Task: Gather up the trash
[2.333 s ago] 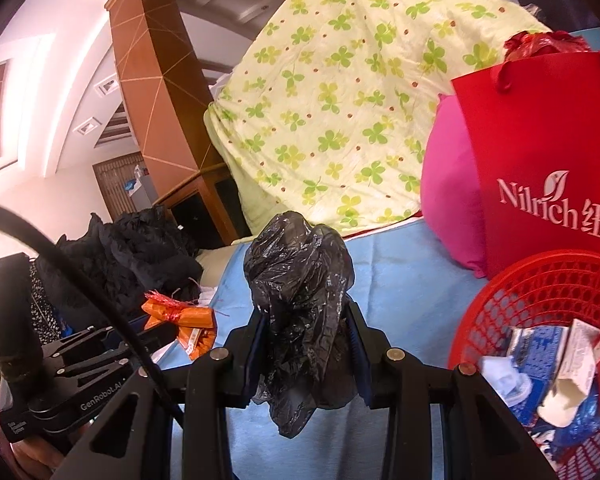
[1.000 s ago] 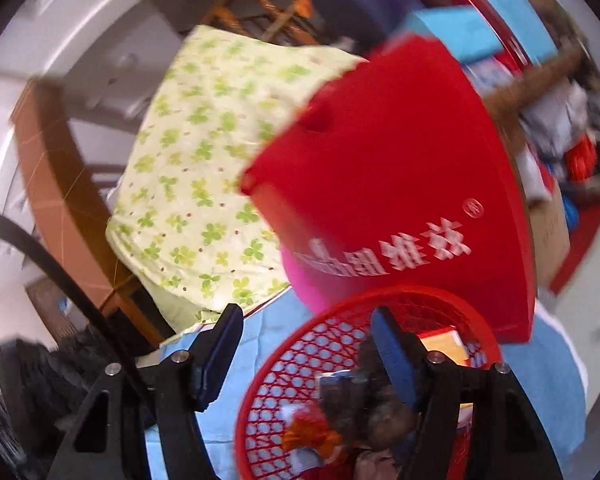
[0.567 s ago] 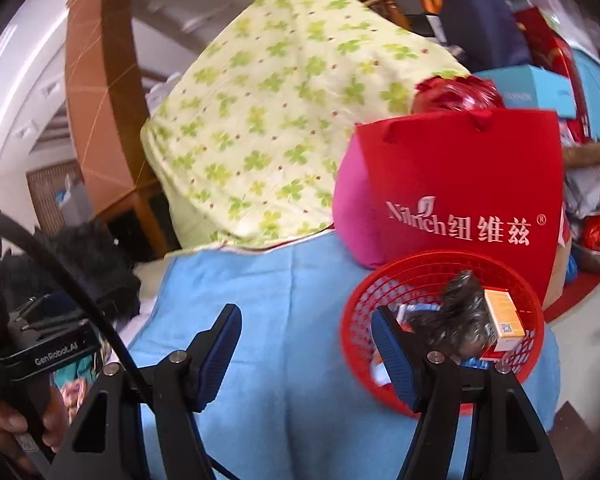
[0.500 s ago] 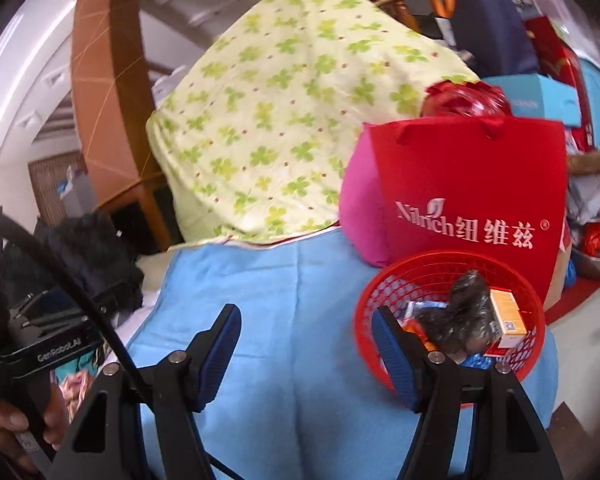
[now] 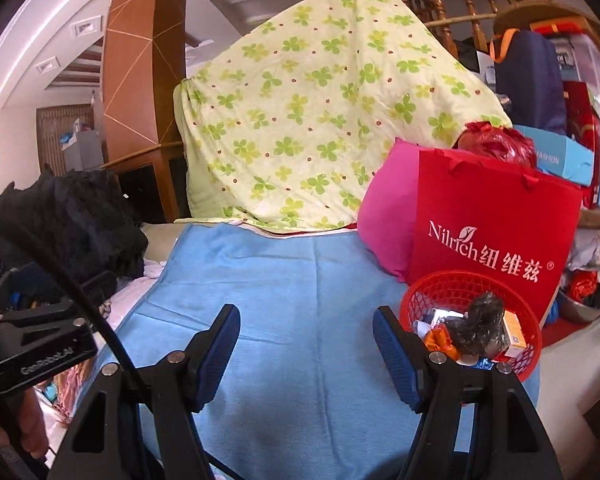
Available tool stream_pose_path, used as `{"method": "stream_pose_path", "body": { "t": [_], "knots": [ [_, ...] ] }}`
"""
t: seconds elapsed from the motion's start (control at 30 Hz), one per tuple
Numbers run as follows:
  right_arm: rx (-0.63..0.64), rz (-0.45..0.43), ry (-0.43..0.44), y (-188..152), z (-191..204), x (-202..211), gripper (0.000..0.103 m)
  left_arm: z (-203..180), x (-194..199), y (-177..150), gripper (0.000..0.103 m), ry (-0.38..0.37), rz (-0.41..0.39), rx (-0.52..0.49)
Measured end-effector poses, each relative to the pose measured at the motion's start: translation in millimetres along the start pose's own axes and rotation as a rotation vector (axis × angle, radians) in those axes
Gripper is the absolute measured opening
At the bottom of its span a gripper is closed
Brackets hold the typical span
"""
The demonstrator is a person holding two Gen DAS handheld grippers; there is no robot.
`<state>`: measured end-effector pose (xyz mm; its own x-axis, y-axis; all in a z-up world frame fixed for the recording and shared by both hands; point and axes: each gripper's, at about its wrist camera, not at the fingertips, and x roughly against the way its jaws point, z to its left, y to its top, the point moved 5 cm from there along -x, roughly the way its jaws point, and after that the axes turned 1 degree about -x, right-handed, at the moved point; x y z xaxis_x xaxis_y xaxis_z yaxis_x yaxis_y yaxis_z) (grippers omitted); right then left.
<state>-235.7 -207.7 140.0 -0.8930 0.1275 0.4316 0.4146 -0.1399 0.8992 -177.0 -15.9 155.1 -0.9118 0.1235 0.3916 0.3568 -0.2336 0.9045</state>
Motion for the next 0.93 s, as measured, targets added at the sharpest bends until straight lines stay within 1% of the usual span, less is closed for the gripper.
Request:
{"method": "stream_pose_path", "body": {
  "t": [0.33, 0.57, 0.7, 0.77, 0.87, 0.93],
  "knots": [
    [0.036, -0.011, -0.019, 5.2, 18.2, 2.5, 0.072, 10.7, 7.9, -1.7, 0.095, 0.007, -0.015, 0.015],
    [0.041, -0.015, -0.017, 8.3, 22.0, 2.1, 0.072, 15.6, 9.3, -1.0, 0.095, 0.011, -0.021, 0.022],
    [0.045, -0.015, -0.018, 7.8, 22.5, 1.3, 0.072, 16.7, 4.6, 0.7, 0.095, 0.009, -0.016, 0.033],
    [0.046, -0.010, -0.019, 7.3, 22.2, -1.0, 0.072, 15.4, -0.3, 0.3, 0.095, -0.006, -0.008, 0.039],
    [0.036, 0.009, -0.023, 5.5, 19.3, -11.0, 0.072, 14.9, -10.4, -2.1, 0.095, -0.027, 0.006, 0.053],
    [0.024, 0.024, -0.027, 3.1, 16.2, -22.4, 0.072, 14.3, -20.9, -4.2, 0.095, -0.023, 0.014, 0.058]
  ]
}}
